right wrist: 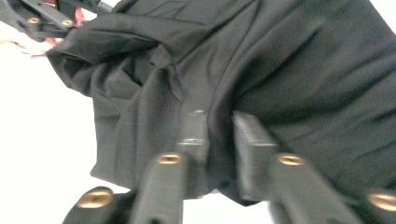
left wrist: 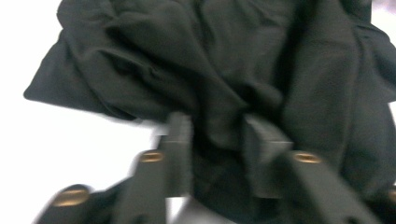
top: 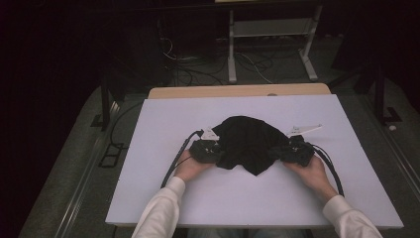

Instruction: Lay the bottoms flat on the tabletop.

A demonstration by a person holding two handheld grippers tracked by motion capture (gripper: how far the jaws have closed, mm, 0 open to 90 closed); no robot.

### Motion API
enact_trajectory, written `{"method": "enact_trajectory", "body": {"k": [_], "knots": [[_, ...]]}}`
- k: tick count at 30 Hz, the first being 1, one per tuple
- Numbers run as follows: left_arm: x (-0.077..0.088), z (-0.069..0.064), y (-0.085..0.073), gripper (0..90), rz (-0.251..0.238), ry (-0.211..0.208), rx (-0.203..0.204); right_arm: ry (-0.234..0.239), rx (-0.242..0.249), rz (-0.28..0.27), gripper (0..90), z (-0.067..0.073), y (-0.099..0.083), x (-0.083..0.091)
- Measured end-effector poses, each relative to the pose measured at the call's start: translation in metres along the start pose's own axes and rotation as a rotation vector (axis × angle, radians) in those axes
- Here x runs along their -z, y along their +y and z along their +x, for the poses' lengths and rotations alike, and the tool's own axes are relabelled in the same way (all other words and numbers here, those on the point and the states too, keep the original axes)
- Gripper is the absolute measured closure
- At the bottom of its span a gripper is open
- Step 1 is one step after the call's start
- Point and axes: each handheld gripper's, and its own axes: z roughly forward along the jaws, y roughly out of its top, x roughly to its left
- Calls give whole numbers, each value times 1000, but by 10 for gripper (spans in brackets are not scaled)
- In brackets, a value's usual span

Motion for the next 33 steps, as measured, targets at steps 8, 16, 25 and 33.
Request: {"method": "enact_trajectory", "body": {"k": [8, 16, 25, 33], "knots": [[15, 0, 7, 860, -1, 46, 9, 13, -49, -95, 864, -4, 15, 31], [53, 6, 11, 863, -107, 103, 39, 59, -73, -208, 867, -3, 29, 60], [78, -4, 12, 864, -183, 96, 38, 114, -87, -263, 869, 3, 35, 75], [96, -17, 13, 865, -231, 69, 26, 188, -77, -312, 869, 15, 42, 89]]}}
